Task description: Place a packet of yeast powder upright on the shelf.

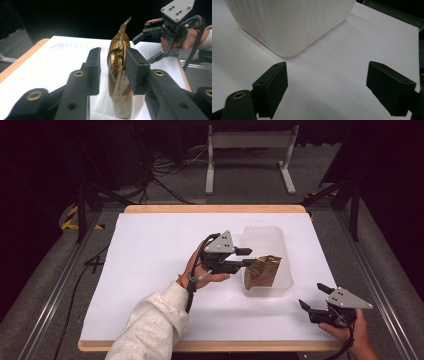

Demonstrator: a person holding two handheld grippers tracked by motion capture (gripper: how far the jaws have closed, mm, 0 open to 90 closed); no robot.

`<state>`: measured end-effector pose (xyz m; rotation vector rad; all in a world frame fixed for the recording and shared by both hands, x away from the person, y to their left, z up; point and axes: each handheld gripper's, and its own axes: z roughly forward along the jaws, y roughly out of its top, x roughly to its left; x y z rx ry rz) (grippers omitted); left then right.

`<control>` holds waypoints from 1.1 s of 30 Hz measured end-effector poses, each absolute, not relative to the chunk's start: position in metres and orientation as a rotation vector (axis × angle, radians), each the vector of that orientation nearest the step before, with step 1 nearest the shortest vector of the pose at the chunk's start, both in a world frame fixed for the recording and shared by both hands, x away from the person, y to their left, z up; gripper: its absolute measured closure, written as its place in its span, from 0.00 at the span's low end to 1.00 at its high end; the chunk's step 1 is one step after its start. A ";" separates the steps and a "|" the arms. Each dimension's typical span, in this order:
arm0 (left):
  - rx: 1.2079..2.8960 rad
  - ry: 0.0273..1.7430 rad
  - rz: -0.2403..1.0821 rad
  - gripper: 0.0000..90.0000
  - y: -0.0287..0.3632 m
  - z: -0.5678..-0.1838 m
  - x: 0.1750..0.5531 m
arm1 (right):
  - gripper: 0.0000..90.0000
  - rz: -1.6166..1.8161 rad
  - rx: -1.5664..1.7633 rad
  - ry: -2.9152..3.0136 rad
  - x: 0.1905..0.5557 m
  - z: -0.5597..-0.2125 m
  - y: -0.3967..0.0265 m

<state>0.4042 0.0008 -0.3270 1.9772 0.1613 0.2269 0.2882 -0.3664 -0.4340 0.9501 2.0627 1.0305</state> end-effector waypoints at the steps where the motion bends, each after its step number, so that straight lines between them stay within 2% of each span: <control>1: 1.992 0.168 0.247 0.67 0.001 -0.327 0.404 | 0.20 1.027 0.950 2.055 0.288 -0.434 -0.367; 6: 2.053 0.190 0.365 0.54 0.004 -0.328 0.398 | 0.20 1.030 0.955 2.055 0.288 -0.434 -0.367; 11: 2.071 0.214 0.402 0.46 0.007 -0.331 0.396 | 0.21 1.036 0.953 2.061 0.288 -0.434 -0.366; 13: 2.081 0.237 0.427 0.40 0.008 -0.333 0.395 | 0.21 1.039 0.953 2.064 0.288 -0.434 -0.366; 19: 2.128 0.274 0.495 0.32 0.015 -0.338 0.394 | 0.21 1.039 0.954 2.066 0.288 -0.434 -0.366; 33: 2.157 0.385 0.506 0.22 0.041 -0.352 0.397 | 0.21 1.045 0.954 2.069 0.288 -0.434 -0.366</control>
